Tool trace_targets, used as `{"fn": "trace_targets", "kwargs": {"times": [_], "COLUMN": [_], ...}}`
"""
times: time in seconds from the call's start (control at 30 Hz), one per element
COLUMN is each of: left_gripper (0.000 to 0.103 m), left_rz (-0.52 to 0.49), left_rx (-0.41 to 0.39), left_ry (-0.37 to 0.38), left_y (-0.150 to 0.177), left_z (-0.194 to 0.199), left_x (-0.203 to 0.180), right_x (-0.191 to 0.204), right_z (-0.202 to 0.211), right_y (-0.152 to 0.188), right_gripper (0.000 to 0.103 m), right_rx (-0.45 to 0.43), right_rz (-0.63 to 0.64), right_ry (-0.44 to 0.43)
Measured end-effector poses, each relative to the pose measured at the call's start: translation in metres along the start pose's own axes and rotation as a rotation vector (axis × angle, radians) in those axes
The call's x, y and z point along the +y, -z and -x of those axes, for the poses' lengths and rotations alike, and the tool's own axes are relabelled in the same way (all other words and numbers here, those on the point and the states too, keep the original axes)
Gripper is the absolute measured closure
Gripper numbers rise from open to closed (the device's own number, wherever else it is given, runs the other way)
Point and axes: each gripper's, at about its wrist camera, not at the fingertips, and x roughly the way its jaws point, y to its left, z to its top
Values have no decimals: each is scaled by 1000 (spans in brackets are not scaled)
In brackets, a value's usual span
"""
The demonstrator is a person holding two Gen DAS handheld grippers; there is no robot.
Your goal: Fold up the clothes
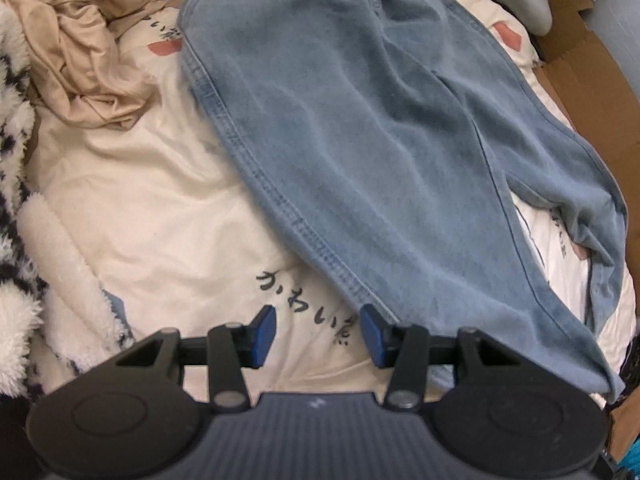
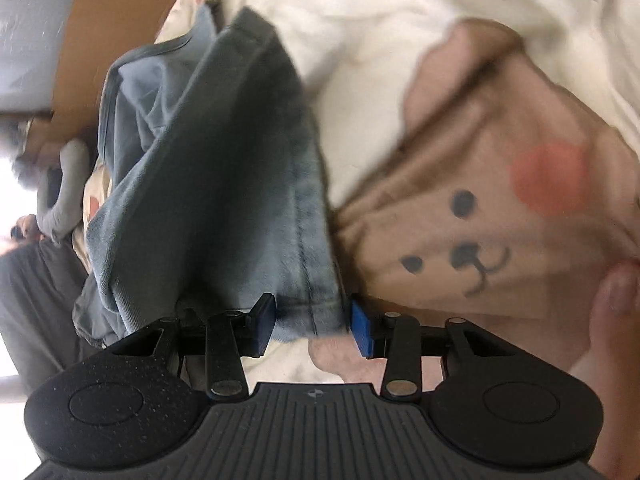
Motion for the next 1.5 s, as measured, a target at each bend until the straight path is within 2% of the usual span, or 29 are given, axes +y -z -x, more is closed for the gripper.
{"fn": "trace_targets", "kwargs": {"times": [0.2, 0.37, 0.47, 0.53, 0.67, 0.83, 0.97, 1.07, 1.13, 1.17, 1.37, 1.5], "left_gripper": [54, 54, 54, 54, 53, 53, 53, 53, 53, 53, 53, 54], "left_rz": [-15, -13, -8, -4, 3, 17, 27, 60, 75, 79, 166, 209], "left_rx": [5, 5, 6, 7, 8, 10, 6, 5, -2, -8, -35, -58], "left_ry": [-1, -6, -9, -11, -15, -26, -32, -35, -32, -34, -20, -8], "left_y": [2, -1, -2, -4, -6, -9, -10, -11, -12, -13, -16, -16], "left_z": [-1, -5, -7, -8, -12, -17, -22, -26, -28, -29, -33, -34], "left_x": [-3, -3, -3, -3, -3, -1, 1, 6, 10, 10, 23, 27], "right_x": [-11, -7, 5, 14, 19, 10, 2, 0, 4, 7, 35, 58], "right_z": [-3, 11, 17, 17, 27, 12, -9, -16, -12, -10, 8, 22], "right_y": [0, 4, 8, 9, 5, -5, -4, -1, 0, 0, -7, -13], "right_gripper": [57, 59, 62, 70, 71, 72, 72, 80, 91, 92, 94, 94], "right_rx": [-2, -38, -41, -34, -56, -72, -69, -61, -64, -65, -35, -25], "right_rz": [-113, -170, -139, -112, -94, -170, -234, -247, -221, -204, -54, 50], "right_ry": [-57, -141, -196, -218, -230, -225, -271, -287, -271, -249, -87, -9]}}
